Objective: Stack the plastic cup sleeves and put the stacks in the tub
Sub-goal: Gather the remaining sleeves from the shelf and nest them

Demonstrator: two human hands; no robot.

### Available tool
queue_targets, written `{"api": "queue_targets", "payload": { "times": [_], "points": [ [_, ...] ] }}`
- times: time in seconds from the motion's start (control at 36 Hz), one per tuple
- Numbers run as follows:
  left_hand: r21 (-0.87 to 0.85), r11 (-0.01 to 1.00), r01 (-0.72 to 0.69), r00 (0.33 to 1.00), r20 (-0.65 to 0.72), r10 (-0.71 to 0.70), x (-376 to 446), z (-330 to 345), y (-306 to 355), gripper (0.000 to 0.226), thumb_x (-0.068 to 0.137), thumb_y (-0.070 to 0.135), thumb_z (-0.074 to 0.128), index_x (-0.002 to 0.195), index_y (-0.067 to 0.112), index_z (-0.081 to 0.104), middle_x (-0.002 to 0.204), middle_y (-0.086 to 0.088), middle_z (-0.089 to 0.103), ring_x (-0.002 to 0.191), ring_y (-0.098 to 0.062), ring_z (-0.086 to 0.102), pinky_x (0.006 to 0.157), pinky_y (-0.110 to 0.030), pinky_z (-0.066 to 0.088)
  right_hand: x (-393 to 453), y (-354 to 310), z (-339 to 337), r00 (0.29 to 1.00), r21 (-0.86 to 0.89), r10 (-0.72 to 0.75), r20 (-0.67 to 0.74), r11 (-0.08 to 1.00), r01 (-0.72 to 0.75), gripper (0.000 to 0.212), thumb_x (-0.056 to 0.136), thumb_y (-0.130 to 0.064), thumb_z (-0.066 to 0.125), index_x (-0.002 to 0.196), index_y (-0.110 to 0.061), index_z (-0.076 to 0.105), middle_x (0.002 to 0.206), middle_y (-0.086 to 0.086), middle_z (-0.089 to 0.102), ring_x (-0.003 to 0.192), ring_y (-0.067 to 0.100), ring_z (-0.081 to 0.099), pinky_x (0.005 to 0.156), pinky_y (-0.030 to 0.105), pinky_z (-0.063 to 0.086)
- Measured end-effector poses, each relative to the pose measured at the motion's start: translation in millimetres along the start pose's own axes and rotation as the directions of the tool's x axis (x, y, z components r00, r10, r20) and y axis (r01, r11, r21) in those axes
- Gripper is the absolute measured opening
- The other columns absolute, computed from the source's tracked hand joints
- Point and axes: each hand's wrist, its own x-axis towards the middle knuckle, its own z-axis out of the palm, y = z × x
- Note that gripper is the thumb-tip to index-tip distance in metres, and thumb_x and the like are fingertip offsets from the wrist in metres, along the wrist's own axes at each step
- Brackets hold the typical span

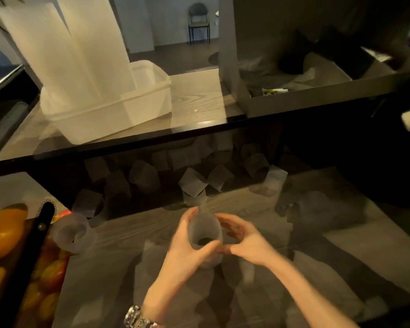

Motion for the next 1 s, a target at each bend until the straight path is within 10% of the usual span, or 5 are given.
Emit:
{"api": "queue_targets", "payload": {
  "times": [0.28, 0.39, 0.5, 0.81, 1.0],
  "points": [
    [0.069, 0.984, -0.166, 0.984, 0.082, 0.16, 34.6, 36.2, 45.0, 0.056, 0.073, 0.033, 0.075, 0.114, 0.05, 0.04, 0.118, 0.029, 0.049, 0.111, 0.011, 0.044, 0.087, 0.0, 0.031, -2.1, 1.4, -47.2, 0.964, 0.159, 0.088, -0.253, 0.986, -0.048, 0.055, 0.079, 0.014, 0.059, 0.129, -0.005, 0.047, 0.128, 0.003, 0.049, 0.126, 0.02, 0.045, 0.092, 0.024, 0.047],
    [-0.001, 0.985, -0.174, 0.97, 0.174, 0.172, 52.0, 64.6, 53.2, 0.047, 0.079, 0.023, 0.071, 0.114, 0.042, 0.046, 0.106, 0.023, 0.058, 0.098, 0.019, 0.051, 0.08, 0.002, 0.035, 6.3, 9.2, -76.4, 0.818, -0.069, -0.057, -0.572, 0.997, 0.021, 0.047, 0.074, 0.013, 0.066, 0.116, -0.002, 0.055, 0.118, 0.008, 0.057, 0.117, 0.025, 0.052, 0.101, 0.027, 0.038],
    [0.005, 0.998, -0.06, 0.946, 0.318, 0.056, 76.4, 103.6, 57.5, 0.051, 0.086, 0.019, 0.063, 0.133, 0.017, 0.042, 0.13, -0.003, 0.051, 0.119, -0.009, 0.048, 0.101, -0.026, 0.041, 14.8, 18.9, -111.1, 0.623, -0.264, -0.139, -0.77, 0.958, -0.112, 0.043, 0.074, 0.003, 0.069, 0.115, 0.002, 0.058, 0.12, 0.018, 0.059, 0.115, 0.032, 0.054, 0.102, 0.037, 0.039],
    [0.13, 0.946, 0.298, 0.813, 0.484, -0.323, 119.6, 163.6, 54.4, 0.058, 0.092, 0.012, 0.051, 0.144, 0.008, 0.025, 0.138, -0.014, 0.045, 0.121, -0.026, 0.05, 0.076, -0.019, 0.04, 25.0, 61.0, -130.2, 0.652, 0.083, 0.311, -0.691, 0.931, -0.357, 0.054, 0.086, -0.023, 0.065, 0.13, 0.001, 0.043, 0.131, 0.023, 0.05, 0.122, 0.035, 0.047, 0.097, 0.039, 0.039],
    [0.111, 0.922, 0.37, 0.812, 0.443, -0.379, 121.0, 159.9, 38.9, 0.055, 0.092, 0.023, 0.053, 0.141, 0.011, 0.031, 0.137, -0.01, 0.046, 0.118, -0.022, 0.051, 0.093, -0.029, 0.042, 32.0, 64.3, -115.1, 0.642, 0.247, 0.362, -0.677, 0.932, -0.265, 0.036, 0.087, -0.023, 0.063, 0.113, -0.005, 0.046, 0.112, 0.015, 0.054, 0.108, 0.03, 0.053, 0.089, 0.038, 0.043]
  ]
}}
